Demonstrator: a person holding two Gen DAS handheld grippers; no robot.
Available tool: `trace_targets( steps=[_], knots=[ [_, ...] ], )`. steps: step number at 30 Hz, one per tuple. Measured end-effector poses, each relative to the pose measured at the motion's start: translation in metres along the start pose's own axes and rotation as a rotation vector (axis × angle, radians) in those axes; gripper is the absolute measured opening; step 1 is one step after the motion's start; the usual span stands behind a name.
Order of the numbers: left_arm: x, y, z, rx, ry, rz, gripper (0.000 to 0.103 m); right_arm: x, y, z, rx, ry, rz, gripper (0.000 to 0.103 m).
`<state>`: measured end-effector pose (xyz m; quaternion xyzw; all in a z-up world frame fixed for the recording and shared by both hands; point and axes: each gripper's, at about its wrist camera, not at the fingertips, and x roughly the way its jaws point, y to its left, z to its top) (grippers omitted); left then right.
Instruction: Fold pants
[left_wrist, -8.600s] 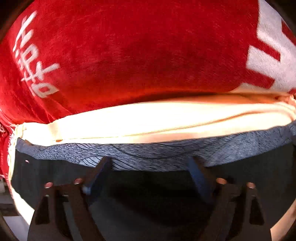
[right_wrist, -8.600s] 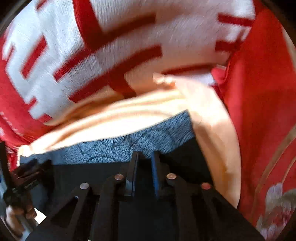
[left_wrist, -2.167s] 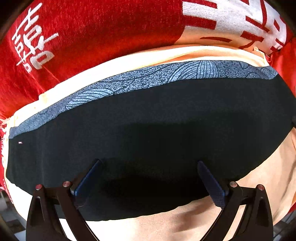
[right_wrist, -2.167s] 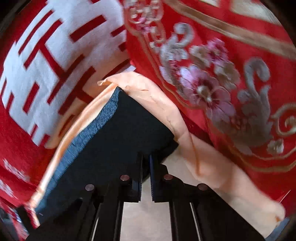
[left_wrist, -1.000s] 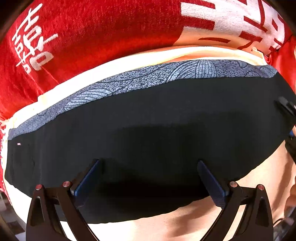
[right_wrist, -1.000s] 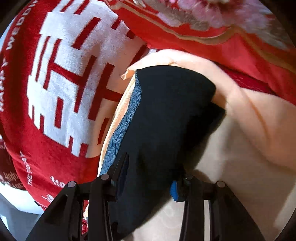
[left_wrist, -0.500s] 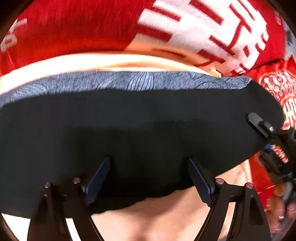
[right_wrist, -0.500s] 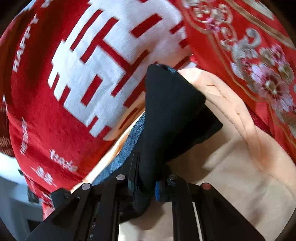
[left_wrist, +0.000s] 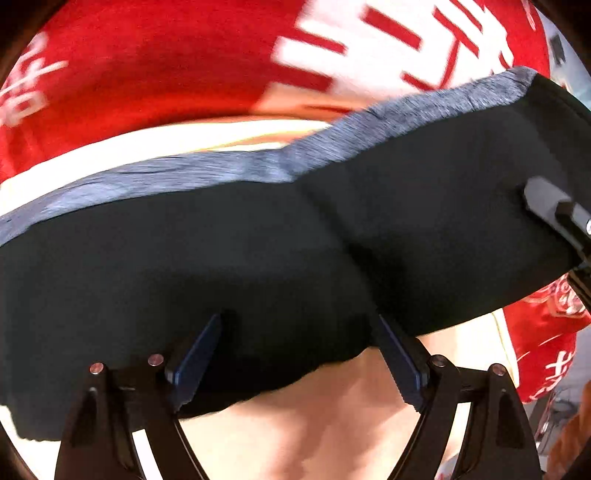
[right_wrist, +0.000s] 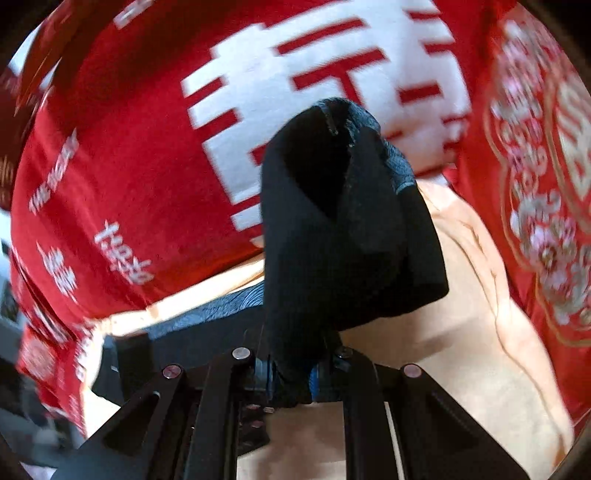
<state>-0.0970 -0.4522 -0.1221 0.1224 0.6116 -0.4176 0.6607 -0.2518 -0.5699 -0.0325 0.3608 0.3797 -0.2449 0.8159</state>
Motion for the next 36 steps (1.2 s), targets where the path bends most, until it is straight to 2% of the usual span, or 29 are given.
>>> trace_targets(
  steps=[3,9,14,17,20,21,22,23,25,27,28,31,36],
  knots=[
    [-0.030,0.031,-0.002,-0.002,-0.024,0.056,0.086,0.001,0.040,-0.008,-0.100,-0.004,-0.056,0.014],
    [-0.086,0.120,-0.010,-0.047,-0.045,0.174,0.086,0.020,0.118,-0.033,-0.290,0.002,-0.152,0.014],
    [-0.111,0.198,-0.025,-0.156,-0.047,0.261,0.086,0.075,0.183,-0.076,-0.396,0.067,-0.222,0.016],
    [-0.117,0.239,-0.033,-0.227,-0.031,0.295,0.086,0.119,0.214,-0.108,-0.459,0.112,-0.306,0.020],
    [-0.123,0.263,-0.035,-0.233,-0.025,0.326,0.086,0.155,0.234,-0.135,-0.518,0.154,-0.414,0.025],
    [-0.125,0.267,-0.034,-0.223,-0.022,0.332,0.086,0.160,0.241,-0.144,-0.554,0.145,-0.463,0.027],
    [-0.126,0.271,-0.033,-0.215,-0.020,0.335,0.086,0.161,0.245,-0.149,-0.578,0.142,-0.480,0.035],
    [-0.126,0.272,-0.030,-0.211,-0.017,0.335,0.086,0.162,0.250,-0.154,-0.599,0.145,-0.476,0.045],
    [-0.129,0.275,-0.024,-0.216,-0.018,0.320,0.086,0.151,0.258,-0.162,-0.636,0.153,-0.431,0.054],
    [-0.134,0.276,-0.019,-0.219,-0.019,0.298,0.086,0.133,0.257,-0.167,-0.642,0.160,-0.382,0.055],
    [-0.135,0.271,-0.016,-0.210,-0.019,0.274,0.086,0.117,0.252,-0.165,-0.610,0.168,-0.319,0.055],
    [-0.136,0.242,-0.009,-0.152,-0.015,0.184,0.086,0.086,0.228,-0.153,-0.512,0.160,-0.253,0.055],
    [-0.121,0.188,0.008,-0.050,-0.003,0.048,0.086,0.065,0.183,-0.136,-0.372,0.208,-0.236,0.055]
  ],
)
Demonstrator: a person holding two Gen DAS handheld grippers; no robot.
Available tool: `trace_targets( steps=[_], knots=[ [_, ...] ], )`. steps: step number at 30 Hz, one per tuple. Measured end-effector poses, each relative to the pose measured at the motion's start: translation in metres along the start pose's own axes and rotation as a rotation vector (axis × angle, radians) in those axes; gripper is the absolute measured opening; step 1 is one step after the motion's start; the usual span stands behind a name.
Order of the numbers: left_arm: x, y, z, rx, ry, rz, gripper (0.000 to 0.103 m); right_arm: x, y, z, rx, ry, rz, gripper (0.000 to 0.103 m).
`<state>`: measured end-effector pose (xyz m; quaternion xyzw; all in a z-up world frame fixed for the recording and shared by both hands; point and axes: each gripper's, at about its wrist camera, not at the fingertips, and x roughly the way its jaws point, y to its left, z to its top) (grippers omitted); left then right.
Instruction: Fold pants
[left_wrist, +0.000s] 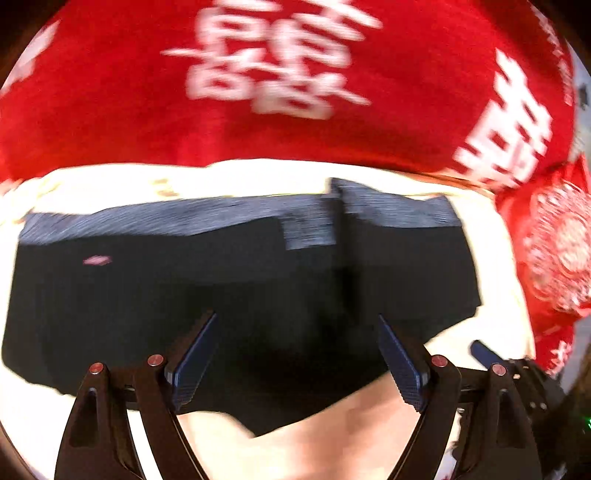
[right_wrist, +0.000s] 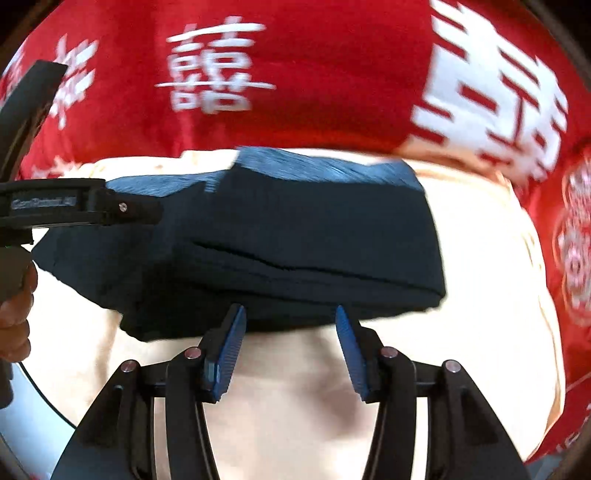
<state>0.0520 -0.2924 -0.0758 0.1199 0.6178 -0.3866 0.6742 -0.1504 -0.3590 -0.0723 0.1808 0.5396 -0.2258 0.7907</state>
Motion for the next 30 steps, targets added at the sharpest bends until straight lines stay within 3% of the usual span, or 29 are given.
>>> trace_targets(
  steps=[3,9,11,13,14,15,19,22,26,30],
  knots=[
    [0.018,-0.021,0.011,0.025,0.026,-0.056,0.086,0.001,-0.024,-0.003,0.056,0.027,0.005,0.055],
    [0.044,-0.037,0.019,-0.001,0.075,-0.079,0.082,0.001,-0.045,-0.016,0.133,0.051,0.035,0.054],
    [0.051,-0.044,0.020,0.011,0.100,-0.073,0.055,0.002,-0.049,-0.017,0.143,0.051,0.041,0.054],
    [0.058,-0.050,0.020,0.032,0.135,-0.053,0.045,0.002,-0.054,-0.019,0.152,0.056,0.047,0.050],
    [0.059,-0.051,0.019,0.046,0.142,-0.042,0.030,0.002,-0.056,-0.019,0.156,0.059,0.050,0.048],
    [0.059,-0.051,0.018,0.059,0.151,-0.039,0.022,0.002,-0.058,-0.018,0.159,0.063,0.053,0.047],
    [0.042,-0.050,0.018,0.048,0.134,-0.121,0.008,-0.004,-0.069,-0.018,0.177,0.066,0.070,0.043],
    [0.035,-0.047,0.009,0.096,0.118,-0.058,0.005,-0.008,-0.074,-0.019,0.184,0.066,0.075,0.043],
    [0.062,-0.037,-0.005,0.059,0.172,-0.039,0.006,0.003,-0.079,-0.018,0.196,0.102,0.111,0.043],
    [0.063,-0.037,-0.011,0.052,0.144,-0.040,0.006,0.007,-0.076,-0.007,0.225,0.095,0.220,0.043]
  ],
)
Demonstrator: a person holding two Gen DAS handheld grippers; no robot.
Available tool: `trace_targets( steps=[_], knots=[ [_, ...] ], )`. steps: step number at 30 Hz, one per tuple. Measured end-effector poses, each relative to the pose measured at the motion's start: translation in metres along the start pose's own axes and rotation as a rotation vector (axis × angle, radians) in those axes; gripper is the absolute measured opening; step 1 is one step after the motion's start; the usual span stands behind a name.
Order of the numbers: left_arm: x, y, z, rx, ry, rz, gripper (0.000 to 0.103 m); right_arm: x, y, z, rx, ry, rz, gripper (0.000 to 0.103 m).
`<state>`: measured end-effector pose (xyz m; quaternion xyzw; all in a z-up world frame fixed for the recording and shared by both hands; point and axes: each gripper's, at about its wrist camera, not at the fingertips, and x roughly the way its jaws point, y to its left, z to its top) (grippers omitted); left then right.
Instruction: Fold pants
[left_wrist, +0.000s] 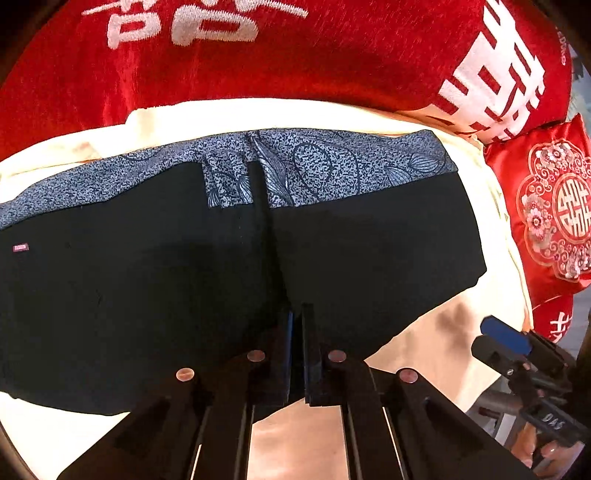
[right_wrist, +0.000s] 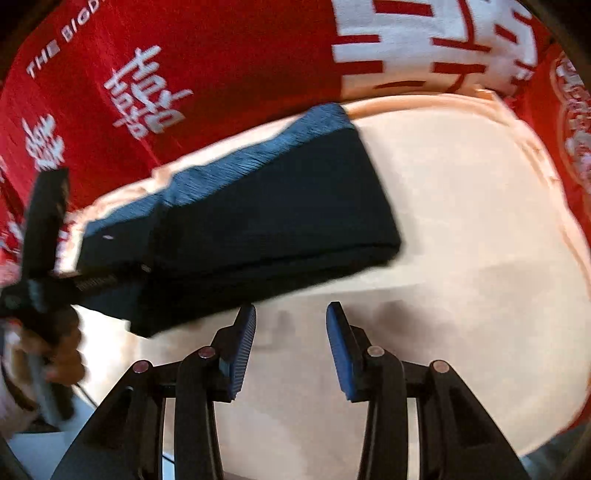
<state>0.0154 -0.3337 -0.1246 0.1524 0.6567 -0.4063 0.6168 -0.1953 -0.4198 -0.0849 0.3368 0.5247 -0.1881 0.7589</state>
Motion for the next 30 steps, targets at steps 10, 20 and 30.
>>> trace_targets(
  steps=[10,20,30],
  knots=[
    [-0.002,0.002,-0.001,-0.007,-0.011,-0.006,0.006,0.016,-0.006,0.077,-0.036,-0.129,-0.184,0.043],
    [-0.020,0.011,-0.008,-0.017,-0.040,0.003,0.006,0.068,0.045,0.071,-0.282,-0.027,-0.240,0.056],
    [-0.037,0.045,-0.041,-0.146,-0.021,0.130,0.006,0.071,0.101,0.052,-0.359,0.005,-0.132,0.056]
  ],
)
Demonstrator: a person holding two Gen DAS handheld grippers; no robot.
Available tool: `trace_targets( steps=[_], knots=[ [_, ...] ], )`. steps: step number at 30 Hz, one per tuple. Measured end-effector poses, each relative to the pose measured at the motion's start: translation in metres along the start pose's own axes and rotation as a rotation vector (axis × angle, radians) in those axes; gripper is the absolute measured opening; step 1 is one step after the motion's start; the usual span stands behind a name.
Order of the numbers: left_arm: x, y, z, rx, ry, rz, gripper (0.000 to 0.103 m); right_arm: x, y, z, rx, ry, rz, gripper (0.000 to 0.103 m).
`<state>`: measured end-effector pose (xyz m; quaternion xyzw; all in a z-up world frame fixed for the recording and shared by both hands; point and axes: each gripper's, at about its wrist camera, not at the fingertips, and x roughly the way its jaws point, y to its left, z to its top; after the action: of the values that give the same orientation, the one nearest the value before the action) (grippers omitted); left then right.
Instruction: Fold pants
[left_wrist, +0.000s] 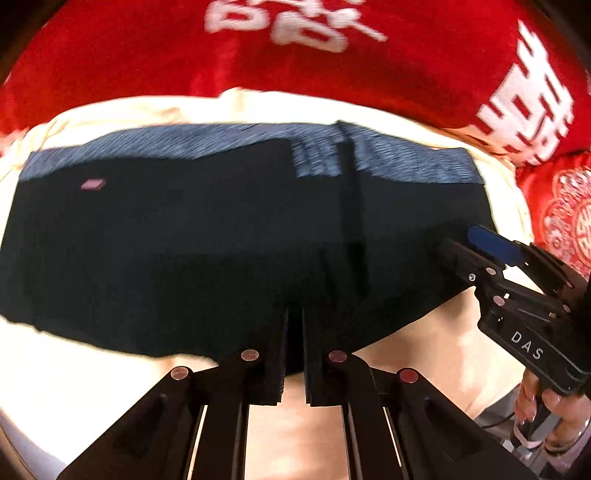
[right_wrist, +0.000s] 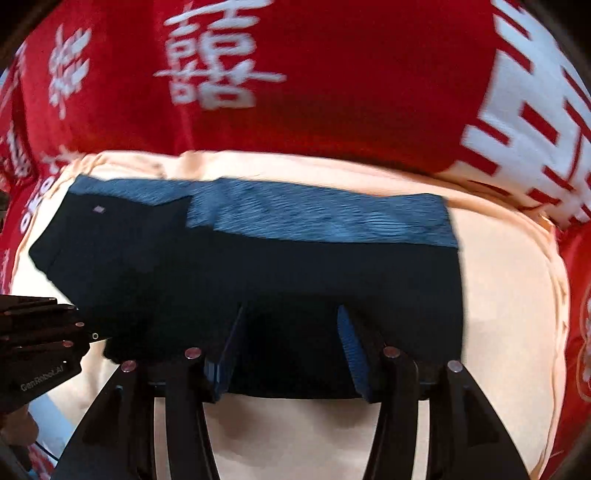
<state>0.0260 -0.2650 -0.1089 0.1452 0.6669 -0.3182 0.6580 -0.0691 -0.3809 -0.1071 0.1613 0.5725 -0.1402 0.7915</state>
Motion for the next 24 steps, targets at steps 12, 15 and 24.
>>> trace_targets(
  steps=[12,15,24],
  knots=[
    [-0.010,0.036,-0.047,-0.188,0.007,0.047,0.006,0.009,0.027,-0.016,-0.112,0.083,0.017,0.057],
    [-0.015,0.041,-0.057,-0.220,-0.004,0.045,0.006,0.006,0.034,-0.016,-0.122,0.087,0.022,0.057],
    [-0.025,0.072,-0.081,-0.296,-0.035,0.037,0.100,-0.021,0.046,-0.042,-0.116,0.094,0.048,0.057]
  ],
)
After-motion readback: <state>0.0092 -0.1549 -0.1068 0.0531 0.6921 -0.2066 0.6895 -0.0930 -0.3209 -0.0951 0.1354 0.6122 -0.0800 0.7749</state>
